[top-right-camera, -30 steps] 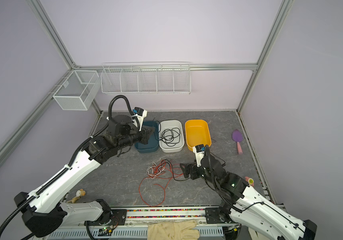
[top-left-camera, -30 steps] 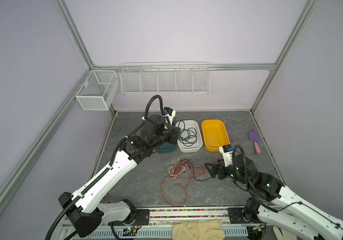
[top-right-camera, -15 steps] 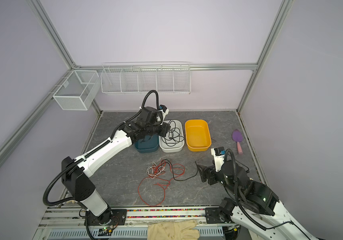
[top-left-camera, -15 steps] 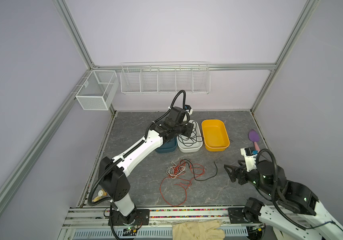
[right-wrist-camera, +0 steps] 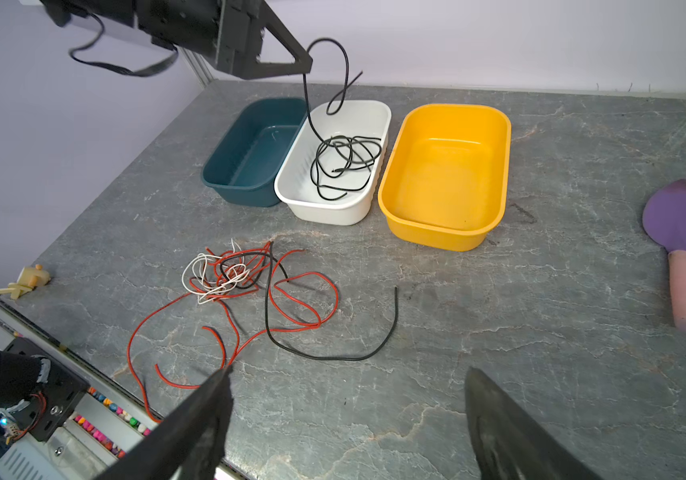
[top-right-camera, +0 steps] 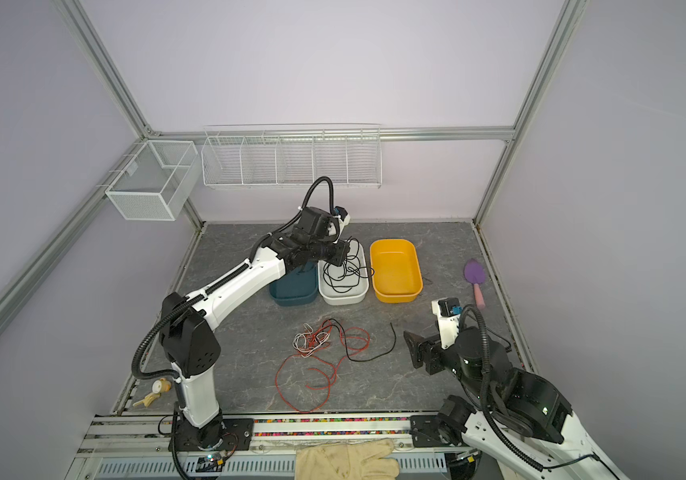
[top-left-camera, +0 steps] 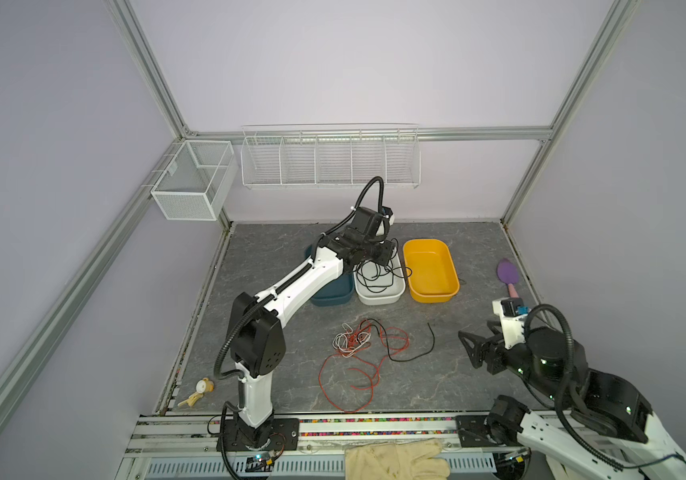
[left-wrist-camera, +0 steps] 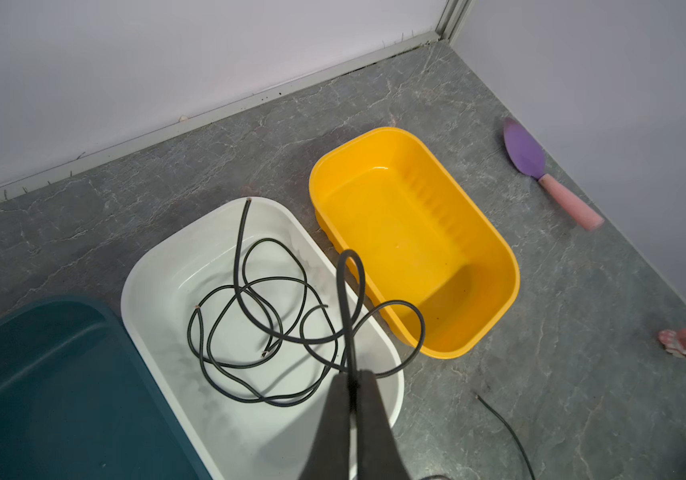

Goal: Untangle the cables
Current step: 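Carry the black wire over the white tub with the left gripper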

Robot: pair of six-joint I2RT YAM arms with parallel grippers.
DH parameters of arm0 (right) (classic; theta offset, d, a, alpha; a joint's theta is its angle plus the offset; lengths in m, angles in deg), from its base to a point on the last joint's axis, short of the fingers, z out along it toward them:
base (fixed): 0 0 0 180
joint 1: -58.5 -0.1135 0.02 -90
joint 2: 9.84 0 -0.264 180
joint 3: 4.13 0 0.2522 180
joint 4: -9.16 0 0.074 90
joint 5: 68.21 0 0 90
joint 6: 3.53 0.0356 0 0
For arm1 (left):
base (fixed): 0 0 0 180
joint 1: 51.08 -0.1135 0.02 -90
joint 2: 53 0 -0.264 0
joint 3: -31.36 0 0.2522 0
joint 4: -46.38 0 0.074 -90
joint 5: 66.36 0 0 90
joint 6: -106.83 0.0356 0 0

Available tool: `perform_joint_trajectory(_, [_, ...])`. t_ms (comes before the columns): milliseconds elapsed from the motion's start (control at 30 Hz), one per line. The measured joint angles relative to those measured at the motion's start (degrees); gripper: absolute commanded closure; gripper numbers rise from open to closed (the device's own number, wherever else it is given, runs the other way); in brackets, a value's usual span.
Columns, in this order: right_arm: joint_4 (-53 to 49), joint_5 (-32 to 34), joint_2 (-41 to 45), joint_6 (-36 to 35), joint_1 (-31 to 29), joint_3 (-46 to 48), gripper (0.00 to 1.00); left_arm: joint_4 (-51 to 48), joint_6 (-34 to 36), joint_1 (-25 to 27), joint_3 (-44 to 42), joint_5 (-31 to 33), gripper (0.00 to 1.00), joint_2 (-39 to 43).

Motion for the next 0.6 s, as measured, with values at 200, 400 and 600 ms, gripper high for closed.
perform_joint_trajectory(200, [0.61,0.98,5.68,-0.2,0.0,3.06,0.12,-3.34,1.49,0.0,1.9,3.04,1.0,-2.56])
perform_joint_trajectory(400, [0.85,0.96,4.79,-0.22,0.0,3.39,0.12,-4.0,3.06,-0.07,0.57,3.34,1.0,-2.58])
perform_joint_trajectory(600, [0.87,0.94,1.25,-0.2,0.0,3.39,0.12,-5.14,3.23,-0.07,-0.26,6.49,1.0,-3.17])
